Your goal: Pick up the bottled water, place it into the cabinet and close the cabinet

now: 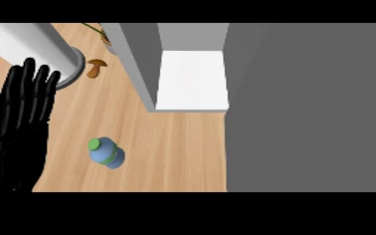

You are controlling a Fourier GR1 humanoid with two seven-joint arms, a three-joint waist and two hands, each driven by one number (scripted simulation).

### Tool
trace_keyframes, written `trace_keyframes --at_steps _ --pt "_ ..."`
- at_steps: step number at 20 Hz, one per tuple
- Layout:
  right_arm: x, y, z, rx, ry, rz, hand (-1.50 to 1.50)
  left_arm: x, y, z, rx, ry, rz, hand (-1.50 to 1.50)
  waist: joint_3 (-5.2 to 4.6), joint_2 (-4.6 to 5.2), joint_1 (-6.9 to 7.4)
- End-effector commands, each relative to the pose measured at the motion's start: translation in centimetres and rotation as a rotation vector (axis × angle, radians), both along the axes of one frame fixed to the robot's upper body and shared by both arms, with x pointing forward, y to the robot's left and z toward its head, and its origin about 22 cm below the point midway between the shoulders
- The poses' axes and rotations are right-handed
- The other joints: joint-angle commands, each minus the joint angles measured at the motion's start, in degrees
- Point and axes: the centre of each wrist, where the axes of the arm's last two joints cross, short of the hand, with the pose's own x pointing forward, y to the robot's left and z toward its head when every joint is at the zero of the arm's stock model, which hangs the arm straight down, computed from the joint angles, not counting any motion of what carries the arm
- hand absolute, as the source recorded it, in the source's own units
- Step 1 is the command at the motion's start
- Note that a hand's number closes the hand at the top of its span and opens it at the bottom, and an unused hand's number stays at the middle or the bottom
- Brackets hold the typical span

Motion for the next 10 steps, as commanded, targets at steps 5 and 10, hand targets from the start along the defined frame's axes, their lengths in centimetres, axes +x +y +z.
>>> trace_keyframes --at_steps 5,10 --pt "-3.6 -0.5 0.9 0.046 -0.045 0.012 -1.5 -2.1 -0.2 0.5 0.053 -0.028 0.234 -1.5 1.66 1.51 0.18" --pt "-5.9 0.6 0.1 0.117 0.255 0.109 -1.5 -5.1 -0.5 -0.7 -0.08 0.241 0.262 -1.5 1.64 1.35 0.44"
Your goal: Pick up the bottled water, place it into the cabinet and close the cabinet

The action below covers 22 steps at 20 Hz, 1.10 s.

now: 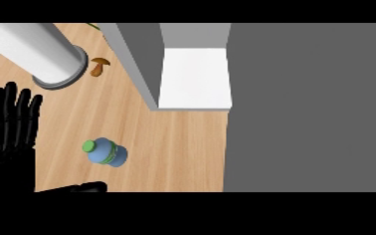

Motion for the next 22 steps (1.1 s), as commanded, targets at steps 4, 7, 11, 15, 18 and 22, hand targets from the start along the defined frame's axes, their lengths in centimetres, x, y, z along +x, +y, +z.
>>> trace_keyframes --at_steps 4,7,11,15,18,22 --pt "-4.4 1.3 1.6 0.064 0.113 0.05 -1.5 -4.2 -4.0 2.3 -0.078 0.081 0.067 -1.5 0.17 0.13 -0.3" --pt "-5.8 0.1 2.1 0.035 0.119 0.057 -1.5 -4.8 -5.0 0.4 -0.046 0.115 0.107 -1.5 0.13 0.21 -0.16" --pt "-7.3 0.3 1.1 0.059 0.111 0.063 -1.5 -5.9 -6.4 -0.4 -0.037 0.153 0.113 -1.5 0.15 0.15 -0.29" --pt "-8.8 0.1 2.9 0.049 0.113 0.062 -1.5 -4.3 -6.5 -1.5 -0.037 0.158 0.142 -1.5 0.1 0.3 -0.42" --pt "-9.3 0.8 2.9 0.06 0.13 0.053 -1.5 -5.7 -6.3 -1.2 -0.021 0.17 0.143 -1.5 0.09 0.26 -0.22" --pt "-10.5 0.0 2.8 0.059 0.135 0.041 -1.5 -5.9 -5.8 -3.1 -0.02 0.167 0.219 -1.5 0.07 0.13 -0.42"
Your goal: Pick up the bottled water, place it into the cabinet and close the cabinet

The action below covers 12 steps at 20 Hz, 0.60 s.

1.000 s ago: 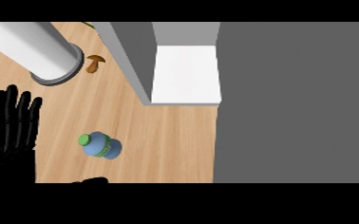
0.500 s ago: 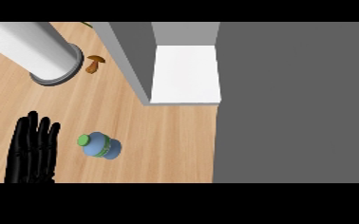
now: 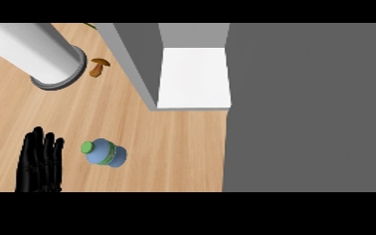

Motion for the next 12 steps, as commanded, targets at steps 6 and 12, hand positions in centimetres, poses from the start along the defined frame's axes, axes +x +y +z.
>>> trace_keyframes --at_steps 6,12 --pt "-2.8 0.6 2.2 0.021 -0.045 0.0 -1.5 1.4 3.5 -3.9 0.018 0.03 0.135 -1.5 -0.08 0.04 -0.11" --pt "-3.6 0.7 2.1 -0.028 -0.055 -0.008 -1.5 1.3 3.8 -8.6 -0.001 0.091 0.113 -1.5 -0.07 0.01 -0.14"
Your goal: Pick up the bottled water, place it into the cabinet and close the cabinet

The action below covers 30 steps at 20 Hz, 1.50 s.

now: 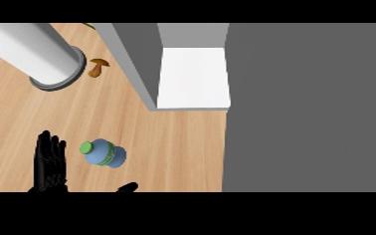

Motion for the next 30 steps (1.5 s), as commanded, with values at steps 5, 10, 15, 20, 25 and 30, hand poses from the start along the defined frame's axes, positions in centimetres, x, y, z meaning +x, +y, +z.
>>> trace_keyframes --at_steps 5,10,15,20,25,30 --pt "-2.0 0.3 2.5 0.004 -0.05 -0.01 -1.5 1.4 1.5 -6.3 -0.031 0.014 0.023 -1.5 -0.01 0.09 -0.04" --pt "-3.1 0.3 3.5 -0.002 -0.038 0.0 -1.5 2.1 4.3 -9.8 -0.08 0.029 0.064 -1.5 -0.04 0.1 -0.26" --pt "-3.4 0.8 0.9 -0.01 -0.027 0.025 -1.5 1.0 5.8 -14.0 -0.039 0.004 0.107 -1.5 -0.06 0.0 -0.44" --pt "-3.8 0.2 2.5 -0.01 -0.046 0.022 -1.5 2.5 5.6 -15.8 -0.132 0.021 0.026 -1.5 -0.04 0.14 -0.38" --pt "-4.1 -0.2 1.8 -0.015 -0.046 0.015 -1.5 2.5 6.1 -18.4 -0.195 0.022 -0.046 -1.5 -0.03 0.15 -0.53" --pt "-4.6 0.2 2.7 0.016 -0.023 0.017 -1.5 2.4 4.4 -20.1 -0.238 -0.033 -0.079 -1.5 -0.05 0.17 -0.38"
